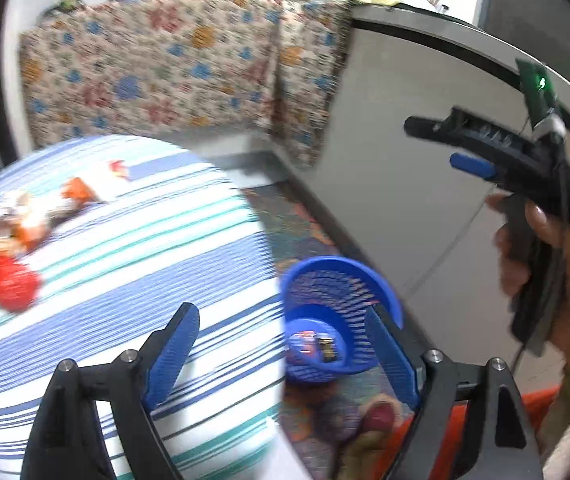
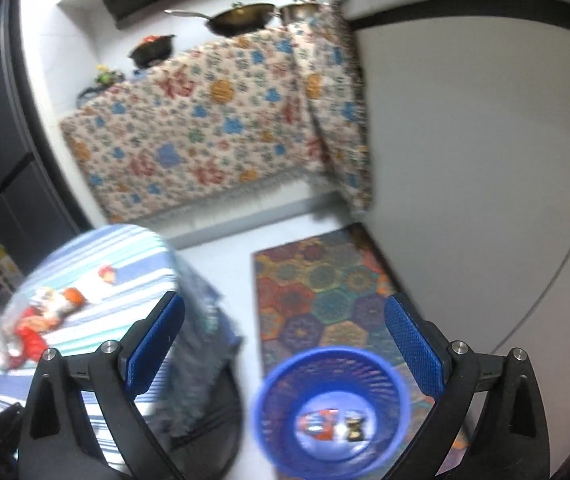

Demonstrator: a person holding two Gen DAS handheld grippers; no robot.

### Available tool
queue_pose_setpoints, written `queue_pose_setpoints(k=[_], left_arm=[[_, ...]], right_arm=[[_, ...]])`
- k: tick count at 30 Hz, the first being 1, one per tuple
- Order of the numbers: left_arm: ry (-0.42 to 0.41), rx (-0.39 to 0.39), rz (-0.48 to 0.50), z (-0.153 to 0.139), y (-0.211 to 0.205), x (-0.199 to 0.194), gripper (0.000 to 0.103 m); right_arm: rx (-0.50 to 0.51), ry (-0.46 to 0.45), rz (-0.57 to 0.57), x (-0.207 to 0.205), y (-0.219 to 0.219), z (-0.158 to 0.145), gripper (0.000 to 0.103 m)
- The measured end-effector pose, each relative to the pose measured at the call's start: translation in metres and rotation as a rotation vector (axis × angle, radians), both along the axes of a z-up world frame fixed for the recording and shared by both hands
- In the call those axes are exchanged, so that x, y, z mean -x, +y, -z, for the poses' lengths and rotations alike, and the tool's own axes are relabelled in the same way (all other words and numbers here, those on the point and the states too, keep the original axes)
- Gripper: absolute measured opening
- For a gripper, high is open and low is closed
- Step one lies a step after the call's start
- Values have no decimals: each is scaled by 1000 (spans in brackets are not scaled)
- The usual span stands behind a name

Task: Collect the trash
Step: 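Grasp the red plastic bag with the right gripper while the left grasps the milk carton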

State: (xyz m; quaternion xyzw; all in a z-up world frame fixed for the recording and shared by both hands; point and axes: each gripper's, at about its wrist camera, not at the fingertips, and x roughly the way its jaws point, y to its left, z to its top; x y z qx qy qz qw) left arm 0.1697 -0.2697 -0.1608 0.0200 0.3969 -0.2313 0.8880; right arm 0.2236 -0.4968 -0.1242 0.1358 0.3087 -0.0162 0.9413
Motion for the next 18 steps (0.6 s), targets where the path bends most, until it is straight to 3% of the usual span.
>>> queue_pose_setpoints(k=[5, 10, 14, 18], left_arm=[[43, 23, -97, 14, 67, 7, 86], [45, -13, -252, 27, 145, 12, 86], [18, -111, -387, 30, 199, 19, 86], [-13, -159, -519, 33, 249, 27, 86]], right_arm=[[14, 24, -151, -9, 70, 7, 100], [86, 82, -361, -18, 163, 27, 100], [143, 119, -568, -14, 235, 47, 100], [201, 161, -691, -14, 286, 66, 100]])
